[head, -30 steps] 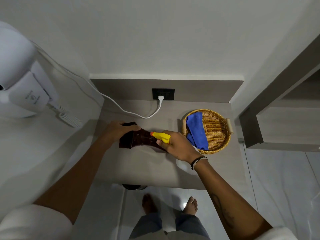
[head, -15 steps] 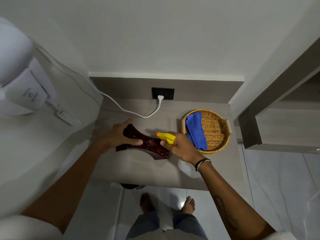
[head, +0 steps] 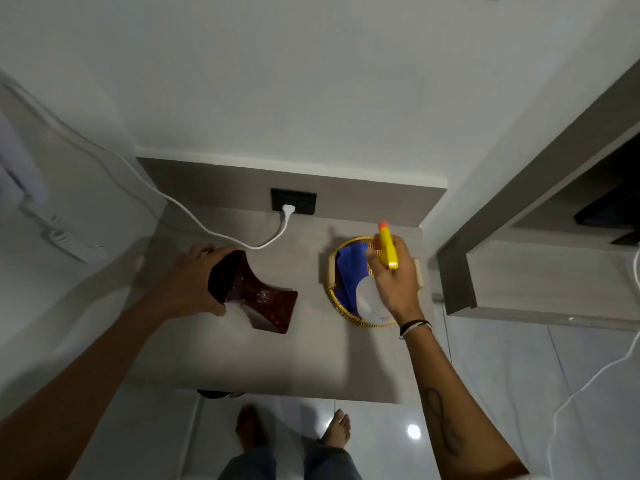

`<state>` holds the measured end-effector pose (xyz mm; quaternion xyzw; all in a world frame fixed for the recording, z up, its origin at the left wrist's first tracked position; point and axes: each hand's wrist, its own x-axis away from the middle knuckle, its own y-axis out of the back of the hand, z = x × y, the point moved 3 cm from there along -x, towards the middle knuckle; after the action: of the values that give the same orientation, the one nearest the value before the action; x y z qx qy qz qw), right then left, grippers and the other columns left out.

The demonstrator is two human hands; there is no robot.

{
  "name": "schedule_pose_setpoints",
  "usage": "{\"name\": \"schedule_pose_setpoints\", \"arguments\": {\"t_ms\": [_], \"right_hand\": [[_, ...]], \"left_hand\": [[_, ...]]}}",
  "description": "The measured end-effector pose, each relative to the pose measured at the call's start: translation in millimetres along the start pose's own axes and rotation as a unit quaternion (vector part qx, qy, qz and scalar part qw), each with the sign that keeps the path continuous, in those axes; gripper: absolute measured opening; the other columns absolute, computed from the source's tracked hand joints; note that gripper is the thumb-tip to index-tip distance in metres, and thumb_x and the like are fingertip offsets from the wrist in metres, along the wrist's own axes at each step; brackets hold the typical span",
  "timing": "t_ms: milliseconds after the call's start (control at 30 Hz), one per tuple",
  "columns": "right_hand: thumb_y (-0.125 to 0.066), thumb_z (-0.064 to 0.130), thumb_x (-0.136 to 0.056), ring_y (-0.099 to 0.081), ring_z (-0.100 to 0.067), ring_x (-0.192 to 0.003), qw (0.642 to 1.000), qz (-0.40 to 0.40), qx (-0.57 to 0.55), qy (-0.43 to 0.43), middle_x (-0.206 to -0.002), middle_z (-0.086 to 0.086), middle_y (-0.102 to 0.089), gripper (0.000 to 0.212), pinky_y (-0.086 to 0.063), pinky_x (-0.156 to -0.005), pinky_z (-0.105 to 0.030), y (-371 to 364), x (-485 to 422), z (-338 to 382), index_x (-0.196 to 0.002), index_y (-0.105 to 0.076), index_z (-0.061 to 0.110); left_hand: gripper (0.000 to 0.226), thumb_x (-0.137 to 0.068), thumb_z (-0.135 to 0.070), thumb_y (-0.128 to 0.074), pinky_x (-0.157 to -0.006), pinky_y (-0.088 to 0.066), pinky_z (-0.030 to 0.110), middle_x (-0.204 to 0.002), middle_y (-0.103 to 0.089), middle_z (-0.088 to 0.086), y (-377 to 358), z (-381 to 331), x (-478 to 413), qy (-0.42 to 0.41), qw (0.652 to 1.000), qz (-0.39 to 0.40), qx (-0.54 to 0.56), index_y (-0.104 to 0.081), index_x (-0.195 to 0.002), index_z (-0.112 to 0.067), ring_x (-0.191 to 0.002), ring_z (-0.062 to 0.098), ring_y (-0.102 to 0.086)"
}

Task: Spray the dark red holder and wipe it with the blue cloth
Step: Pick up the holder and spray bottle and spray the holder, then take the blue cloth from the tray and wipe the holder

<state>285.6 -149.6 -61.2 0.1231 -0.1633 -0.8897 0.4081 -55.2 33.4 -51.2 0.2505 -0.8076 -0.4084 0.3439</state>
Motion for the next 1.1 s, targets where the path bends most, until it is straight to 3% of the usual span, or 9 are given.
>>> {"name": "schedule_pose_setpoints", "arguments": {"t_ms": [233, 367, 467, 600, 667, 767, 867, 967, 1100], "right_hand": [[-0.077, 0.018, -0.097, -0.066, 0.018, -0.091, 0.996, -0.068, 0.024, -0.055, -0.104, 0.025, -0.065, 0.045, -0.052, -0.079, -0.001, 14.7, -41.8, -53.3, -0.138, -0.06, 0.011], [-0.082, 0.02, -0.092, -0.068, 0.006, -0.1, 0.992, -0.097, 0.016, -0.085, -0.123, 0.006, -0.07, 0.055, -0.061, -0.099, -0.033, 17.8, -41.6, -70.6, -0.143, -0.06, 0.013], [-0.09, 0.027, -0.084, -0.071, -0.012, -0.118, 0.993, -0.1, -0.011, -0.07, -0.138, 0.003, -0.069, 0.077, -0.061, -0.101, -0.033, 25.6, -36.2, -72.7, -0.15, -0.052, 0.024], [-0.092, 0.054, -0.069, -0.059, -0.019, -0.14, 0.993, -0.082, -0.033, -0.074, -0.154, 0.004, -0.057, 0.109, -0.056, -0.109, -0.037, 33.2, -14.7, -73.1, -0.159, -0.035, 0.035], [-0.085, 0.066, -0.074, -0.045, -0.022, -0.152, 0.991, -0.12, 0.038, -0.04, -0.164, 0.001, -0.046, 0.108, -0.043, -0.121, -0.043, 37.2, 2.6, -68.6, -0.161, -0.031, 0.034], [-0.074, 0.046, -0.094, -0.04, -0.02, -0.155, 0.965, -0.171, 0.144, 0.139, -0.163, 0.0, -0.045, 0.075, -0.035, -0.126, -0.037, 22.8, 29.9, -48.5, -0.158, -0.038, 0.031], [-0.06, 0.023, -0.106, -0.041, -0.015, -0.154, 0.938, -0.015, 0.258, 0.232, -0.16, -0.002, -0.049, 0.052, -0.034, -0.127, -0.031, -31.4, 36.0, -37.7, -0.155, -0.045, 0.023], [-0.055, 0.012, -0.108, -0.016, -0.037, -0.164, 0.893, 0.162, 0.398, 0.136, -0.176, -0.017, -0.018, 0.067, -0.021, -0.134, -0.048, -72.8, 22.9, -55.0, -0.167, -0.023, 0.01], [-0.051, 0.024, -0.109, -0.001, -0.048, -0.163, 0.864, 0.229, 0.448, 0.018, -0.176, -0.026, -0.001, 0.075, -0.012, -0.134, -0.054, -84.1, -2.8, -80.6, -0.168, -0.009, 0.005]], "left_hand": [[0.136, -0.04, -0.061, -0.084, -0.116, -0.039, 0.054, -0.158, -0.035, 0.006, 2.3, -18.9, -8.2, 0.033, 0.999, -0.001, -0.001, -0.034, -0.163, -0.032, -0.145, 0.036, -0.033], [0.139, -0.038, -0.064, -0.083, -0.116, -0.039, 0.056, -0.159, -0.036, 0.005, 7.4, -17.9, -12.1, 0.036, 0.999, -0.002, -0.013, -0.031, -0.164, -0.031, -0.146, 0.036, -0.034], [0.141, -0.041, -0.061, -0.088, -0.116, -0.039, 0.055, -0.16, -0.038, 0.007, 9.0, -16.4, -13.6, 0.033, 0.999, -0.012, -0.026, -0.03, -0.165, -0.028, -0.146, 0.037, -0.035], [0.136, -0.047, -0.056, -0.095, -0.117, -0.039, 0.053, -0.159, -0.04, 0.005, 8.3, -16.8, -14.6, 0.023, 0.998, -0.03, -0.04, -0.031, -0.164, -0.027, -0.145, 0.035, -0.036], [0.132, -0.049, -0.055, -0.095, -0.116, -0.039, 0.05, -0.156, -0.044, 0.004, 8.0, -20.0, -13.6, 0.005, 0.996, -0.052, -0.066, -0.036, -0.162, -0.024, -0.144, 0.033, -0.038], [0.122, -0.047, -0.05, -0.095, -0.114, -0.041, 0.048, -0.149, -0.052, 0.006, 7.8, -24.9, -12.3, -0.037, 0.995, -0.074, -0.062, -0.047, -0.154, -0.016, -0.139, 0.032, -0.046], [0.114, -0.049, -0.04, -0.097, -0.112, -0.044, 0.044, -0.145, -0.055, 0.006, 5.2, -27.0, -10.7, -0.066, 0.995, -0.071, -0.017, -0.051, -0.149, -0.012, -0.133, 0.028, -0.051], [0.112, -0.052, -0.038, -0.098, -0.107, -0.043, 0.033, -0.145, -0.054, 0.003, 3.0, -26.8, -5.4, -0.082, 0.993, -0.081, -0.006, -0.049, -0.15, -0.014, -0.13, 0.023, -0.052], [0.109, -0.052, -0.038, -0.096, -0.103, -0.036, 0.027, -0.146, -0.052, -0.001, 1.7, -21.8, -2.6, -0.082, 0.991, -0.107, -0.006, -0.05, -0.149, -0.018, -0.13, 0.019, -0.05]]}}
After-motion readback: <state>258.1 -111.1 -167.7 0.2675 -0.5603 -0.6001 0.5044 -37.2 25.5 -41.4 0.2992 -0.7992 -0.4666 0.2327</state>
